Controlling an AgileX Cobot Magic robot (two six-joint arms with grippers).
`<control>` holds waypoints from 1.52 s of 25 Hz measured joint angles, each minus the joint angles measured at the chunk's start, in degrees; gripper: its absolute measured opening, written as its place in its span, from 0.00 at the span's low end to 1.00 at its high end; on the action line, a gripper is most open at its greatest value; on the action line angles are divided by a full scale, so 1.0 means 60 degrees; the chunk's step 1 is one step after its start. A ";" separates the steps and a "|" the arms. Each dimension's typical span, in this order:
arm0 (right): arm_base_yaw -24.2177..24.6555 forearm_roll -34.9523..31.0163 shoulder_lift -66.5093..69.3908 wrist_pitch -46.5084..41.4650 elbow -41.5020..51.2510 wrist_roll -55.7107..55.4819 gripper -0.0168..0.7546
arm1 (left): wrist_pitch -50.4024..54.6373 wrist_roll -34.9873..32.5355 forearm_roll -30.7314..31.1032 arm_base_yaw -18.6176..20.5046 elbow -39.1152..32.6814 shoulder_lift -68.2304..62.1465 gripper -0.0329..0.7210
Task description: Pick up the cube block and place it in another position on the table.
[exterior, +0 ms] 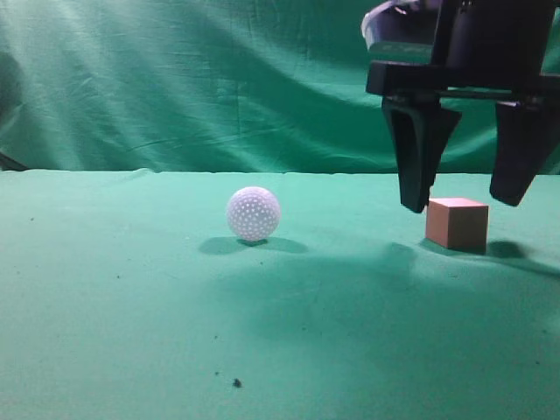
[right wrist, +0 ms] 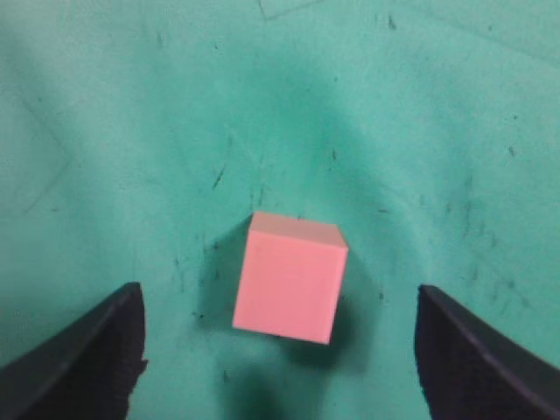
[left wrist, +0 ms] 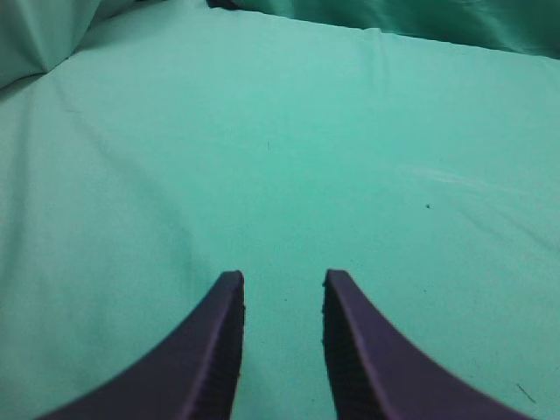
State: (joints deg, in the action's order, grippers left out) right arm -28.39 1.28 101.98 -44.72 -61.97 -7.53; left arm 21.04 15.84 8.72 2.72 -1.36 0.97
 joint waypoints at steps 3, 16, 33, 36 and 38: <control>0.0017 0.0000 0.0262 0.0038 0.0000 -0.0088 0.66 | 0.0000 0.0000 0.0000 0.0000 0.0000 0.0000 0.39; 0.0575 0.1308 0.0083 -0.0700 -0.1883 -0.0754 0.31 | 0.0000 0.0000 0.0000 0.0000 0.0000 0.0000 0.39; 0.2152 0.1143 0.2580 -0.0397 -0.4013 -0.0955 0.31 | 0.0000 0.0000 0.0000 0.0000 0.0000 0.0000 0.39; 0.2152 0.1075 0.2659 -0.0353 -0.4013 -0.0861 0.37 | 0.0000 0.0000 0.0000 0.0000 0.0000 0.0000 0.39; 0.2152 0.0819 0.2659 -0.0415 -0.4030 -0.0775 0.49 | 0.0000 0.0000 0.0000 0.0000 0.0000 0.0000 0.39</control>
State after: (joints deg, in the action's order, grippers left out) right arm -15.48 6.20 117.93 -47.21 -86.16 -12.18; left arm 21.04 15.84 8.72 2.72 -1.36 0.97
